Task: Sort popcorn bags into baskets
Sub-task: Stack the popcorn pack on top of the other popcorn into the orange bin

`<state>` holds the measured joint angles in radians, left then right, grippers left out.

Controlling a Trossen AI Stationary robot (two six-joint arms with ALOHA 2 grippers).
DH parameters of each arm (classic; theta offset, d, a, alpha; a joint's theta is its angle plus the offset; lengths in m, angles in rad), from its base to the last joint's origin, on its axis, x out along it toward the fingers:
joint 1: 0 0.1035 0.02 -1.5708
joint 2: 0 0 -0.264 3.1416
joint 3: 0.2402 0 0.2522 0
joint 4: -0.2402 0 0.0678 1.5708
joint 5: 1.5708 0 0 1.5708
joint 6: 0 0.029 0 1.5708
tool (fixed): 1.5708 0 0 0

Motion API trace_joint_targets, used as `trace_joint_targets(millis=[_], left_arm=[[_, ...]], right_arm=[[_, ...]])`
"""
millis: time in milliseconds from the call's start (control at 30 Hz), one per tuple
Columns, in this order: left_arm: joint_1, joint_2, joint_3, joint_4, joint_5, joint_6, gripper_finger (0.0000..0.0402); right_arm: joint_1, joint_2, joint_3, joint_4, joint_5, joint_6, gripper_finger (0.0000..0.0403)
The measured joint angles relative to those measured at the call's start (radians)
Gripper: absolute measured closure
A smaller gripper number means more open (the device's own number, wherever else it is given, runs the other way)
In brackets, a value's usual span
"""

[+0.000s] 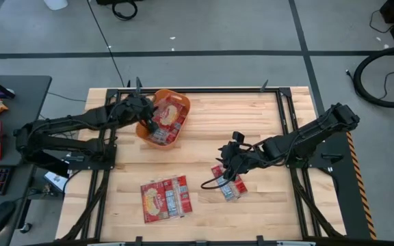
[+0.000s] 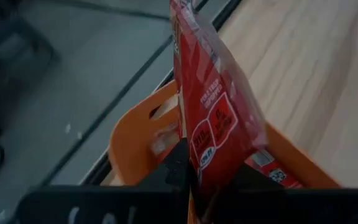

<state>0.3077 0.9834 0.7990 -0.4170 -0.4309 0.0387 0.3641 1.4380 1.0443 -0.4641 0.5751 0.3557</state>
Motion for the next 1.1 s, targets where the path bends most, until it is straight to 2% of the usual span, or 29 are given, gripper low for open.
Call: trace_joint_targets(millis=[200,467,700,800,1000,1100], left_arm=[[0.048,0.071,0.125,-0.188,0.023,-0.085,0.0363],[0.098,0.288,0.249,-0.349,0.057,-0.098,0.0363],[0.152,0.405,0.353,-0.382,0.08,-0.061,0.0358],[0.152,0.426,0.355,-0.372,0.092,-0.049,0.0334],[0.15,0.429,0.355,-0.353,0.104,-0.042,0.026],[0.145,0.407,0.355,-0.353,0.221,-0.02,0.0232]], right_arm=[[-0.014,0.0,0.0,0.039,0.0,-0.024,0.0225],[-0.014,0.0,0.0,0.083,-0.001,-0.049,0.0225],[-0.006,0.0,0.0,0.082,-0.024,-0.038,0.0225],[-0.002,-0.001,0.0,0.082,-0.023,-0.037,0.0225],[0.0,-0.001,0.0,0.081,-0.023,-0.042,0.0225],[-0.001,-0.001,0.0,0.081,-0.023,-0.043,0.0224]])
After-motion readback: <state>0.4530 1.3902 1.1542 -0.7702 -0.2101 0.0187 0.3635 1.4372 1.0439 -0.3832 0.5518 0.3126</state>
